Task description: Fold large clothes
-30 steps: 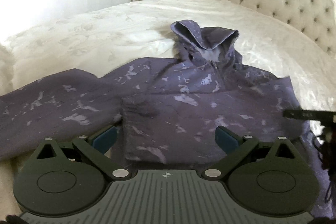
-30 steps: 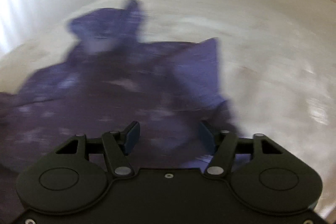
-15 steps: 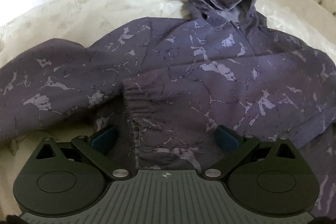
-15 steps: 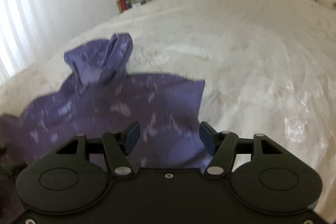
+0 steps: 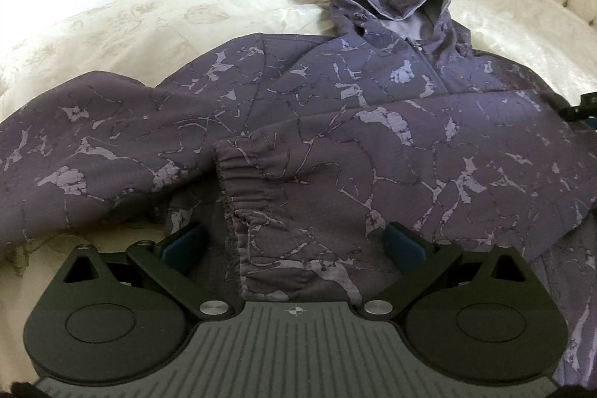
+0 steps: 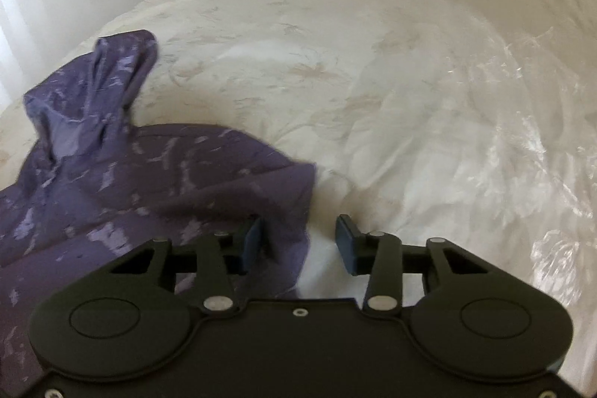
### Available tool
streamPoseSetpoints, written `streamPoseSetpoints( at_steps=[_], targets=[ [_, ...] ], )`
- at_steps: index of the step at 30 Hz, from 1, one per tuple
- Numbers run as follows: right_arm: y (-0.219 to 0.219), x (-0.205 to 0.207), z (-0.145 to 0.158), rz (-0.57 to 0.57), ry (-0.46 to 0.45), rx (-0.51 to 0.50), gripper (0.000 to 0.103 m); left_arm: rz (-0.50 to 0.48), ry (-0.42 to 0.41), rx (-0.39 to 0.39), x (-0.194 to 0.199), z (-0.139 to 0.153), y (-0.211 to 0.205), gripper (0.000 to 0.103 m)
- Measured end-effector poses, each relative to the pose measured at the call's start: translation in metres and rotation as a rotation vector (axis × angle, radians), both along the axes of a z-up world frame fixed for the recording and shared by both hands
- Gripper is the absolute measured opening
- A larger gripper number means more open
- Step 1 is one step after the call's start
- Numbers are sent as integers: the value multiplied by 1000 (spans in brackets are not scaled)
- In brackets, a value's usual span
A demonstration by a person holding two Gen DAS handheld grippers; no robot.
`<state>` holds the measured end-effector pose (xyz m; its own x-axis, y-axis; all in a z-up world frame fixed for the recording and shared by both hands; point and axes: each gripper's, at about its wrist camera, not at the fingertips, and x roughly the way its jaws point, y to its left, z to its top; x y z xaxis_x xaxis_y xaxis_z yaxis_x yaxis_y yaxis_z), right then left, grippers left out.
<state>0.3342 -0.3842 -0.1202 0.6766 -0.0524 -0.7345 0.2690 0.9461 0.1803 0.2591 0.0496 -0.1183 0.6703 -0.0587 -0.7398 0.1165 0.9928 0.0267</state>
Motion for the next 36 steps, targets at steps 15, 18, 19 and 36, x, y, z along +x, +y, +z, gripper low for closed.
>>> streamPoseSetpoints(
  at_steps=[15, 18, 19, 36],
  targets=[
    [30, -86, 19, 140, -39, -165, 74, 10, -24, -20, -7, 1, 3, 103],
    [29, -95, 8, 121, -40, -161, 79, -16, -7, -19, -6, 4, 5, 103],
    [28, -98, 10, 104, -42, -154, 79, -36, 5, -26, -6, 7, 7, 103],
    [173, -98, 60, 378, -225, -31, 82, 229, -11, -217, -58, 57, 180, 103]
  ],
)
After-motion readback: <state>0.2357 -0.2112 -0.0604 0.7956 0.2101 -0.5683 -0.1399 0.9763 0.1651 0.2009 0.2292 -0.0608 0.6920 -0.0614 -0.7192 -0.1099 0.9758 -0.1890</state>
